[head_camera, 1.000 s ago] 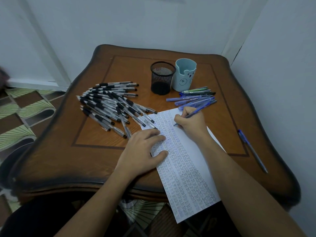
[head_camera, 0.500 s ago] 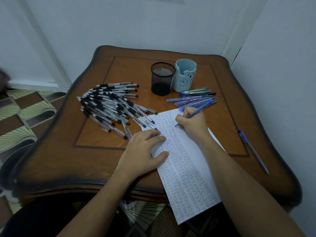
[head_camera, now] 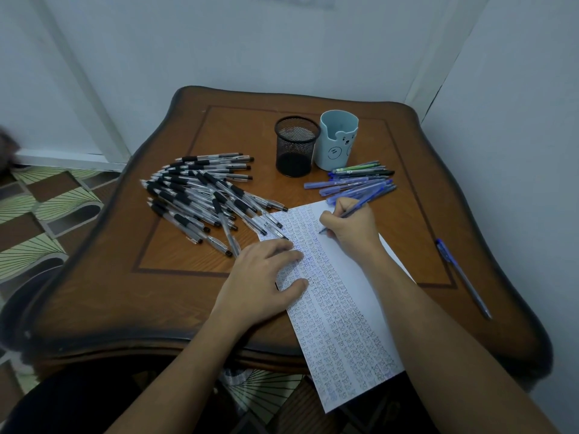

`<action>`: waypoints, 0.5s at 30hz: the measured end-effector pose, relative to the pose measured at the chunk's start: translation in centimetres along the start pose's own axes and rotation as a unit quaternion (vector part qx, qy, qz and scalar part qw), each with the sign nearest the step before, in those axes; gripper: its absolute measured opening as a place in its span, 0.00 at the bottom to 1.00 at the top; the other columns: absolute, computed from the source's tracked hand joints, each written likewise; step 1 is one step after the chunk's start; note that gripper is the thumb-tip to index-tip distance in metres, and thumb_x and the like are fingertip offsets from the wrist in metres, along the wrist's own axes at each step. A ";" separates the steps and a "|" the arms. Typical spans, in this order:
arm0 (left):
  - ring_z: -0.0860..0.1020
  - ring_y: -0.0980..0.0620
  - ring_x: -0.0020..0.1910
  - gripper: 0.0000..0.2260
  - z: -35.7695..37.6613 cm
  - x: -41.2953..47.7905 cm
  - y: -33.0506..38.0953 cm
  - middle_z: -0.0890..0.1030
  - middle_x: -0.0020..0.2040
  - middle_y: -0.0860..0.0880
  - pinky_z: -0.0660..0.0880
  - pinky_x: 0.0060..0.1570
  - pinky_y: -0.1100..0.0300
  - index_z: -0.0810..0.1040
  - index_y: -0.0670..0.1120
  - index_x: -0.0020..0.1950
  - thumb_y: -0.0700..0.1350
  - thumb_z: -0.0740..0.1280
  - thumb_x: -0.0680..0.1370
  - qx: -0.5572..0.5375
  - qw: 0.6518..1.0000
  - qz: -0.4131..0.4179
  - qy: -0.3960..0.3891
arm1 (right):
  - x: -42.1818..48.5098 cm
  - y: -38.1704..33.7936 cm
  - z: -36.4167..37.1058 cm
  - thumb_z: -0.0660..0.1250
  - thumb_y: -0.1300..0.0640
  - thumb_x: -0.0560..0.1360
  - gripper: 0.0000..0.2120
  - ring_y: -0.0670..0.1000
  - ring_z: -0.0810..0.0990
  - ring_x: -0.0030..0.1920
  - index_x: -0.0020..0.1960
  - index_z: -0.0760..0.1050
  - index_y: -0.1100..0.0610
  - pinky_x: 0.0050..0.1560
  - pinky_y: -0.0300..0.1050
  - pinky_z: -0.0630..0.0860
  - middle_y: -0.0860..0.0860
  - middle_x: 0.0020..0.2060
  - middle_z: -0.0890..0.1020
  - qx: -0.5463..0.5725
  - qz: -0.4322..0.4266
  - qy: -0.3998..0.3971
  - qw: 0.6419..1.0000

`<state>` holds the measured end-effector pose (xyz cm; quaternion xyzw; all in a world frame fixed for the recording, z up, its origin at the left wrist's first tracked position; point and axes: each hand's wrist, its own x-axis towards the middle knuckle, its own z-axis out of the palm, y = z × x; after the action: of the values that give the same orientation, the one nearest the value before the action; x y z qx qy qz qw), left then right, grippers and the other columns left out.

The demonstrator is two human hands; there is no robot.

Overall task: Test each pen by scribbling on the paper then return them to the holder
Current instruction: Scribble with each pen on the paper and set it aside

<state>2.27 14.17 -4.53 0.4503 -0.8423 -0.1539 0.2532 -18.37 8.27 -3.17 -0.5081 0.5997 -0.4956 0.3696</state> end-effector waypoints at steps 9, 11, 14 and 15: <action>0.73 0.56 0.62 0.23 0.0 0.0 0.0 0.77 0.61 0.55 0.64 0.62 0.57 0.80 0.53 0.61 0.63 0.62 0.73 -0.003 1.000 -0.001 0.003 | -0.2 -0.3 -0.2 0.69 0.71 0.70 0.19 0.53 0.77 0.31 0.28 0.65 0.56 0.34 0.41 0.75 0.55 0.26 0.67 -0.023 -0.017 0.025 0.999; 0.73 0.56 0.62 0.23 0.0 0.0 0.0 0.77 0.61 0.55 0.65 0.63 0.56 0.80 0.53 0.61 0.63 0.62 0.73 -0.004 1.000 -0.002 0.004 | -0.3 -0.3 0.0 0.70 0.70 0.70 0.19 0.53 0.76 0.31 0.28 0.65 0.56 0.35 0.40 0.75 0.55 0.26 0.67 -0.030 -0.019 0.024 0.999; 0.73 0.56 0.62 0.22 0.0 0.0 0.0 0.77 0.61 0.55 0.66 0.63 0.54 0.80 0.53 0.61 0.63 0.62 0.73 -0.006 1.000 0.000 0.006 | -0.2 -0.2 0.0 0.70 0.70 0.69 0.20 0.54 0.75 0.32 0.27 0.65 0.54 0.39 0.44 0.75 0.54 0.25 0.67 -0.038 -0.015 0.022 0.999; 0.73 0.56 0.62 0.22 0.1 0.0 0.0 0.77 0.61 0.55 0.67 0.63 0.53 0.80 0.53 0.61 0.63 0.62 0.73 -0.007 1.000 0.001 0.005 | -0.1 -0.1 -0.1 0.70 0.70 0.68 0.20 0.55 0.75 0.32 0.27 0.64 0.54 0.39 0.46 0.75 0.54 0.25 0.67 -0.036 -0.013 0.024 0.999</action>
<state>2.25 14.19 -4.59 0.4490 -0.8401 -0.1570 0.2607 -18.38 8.38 -3.04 -0.5171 0.6193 -0.4901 0.3300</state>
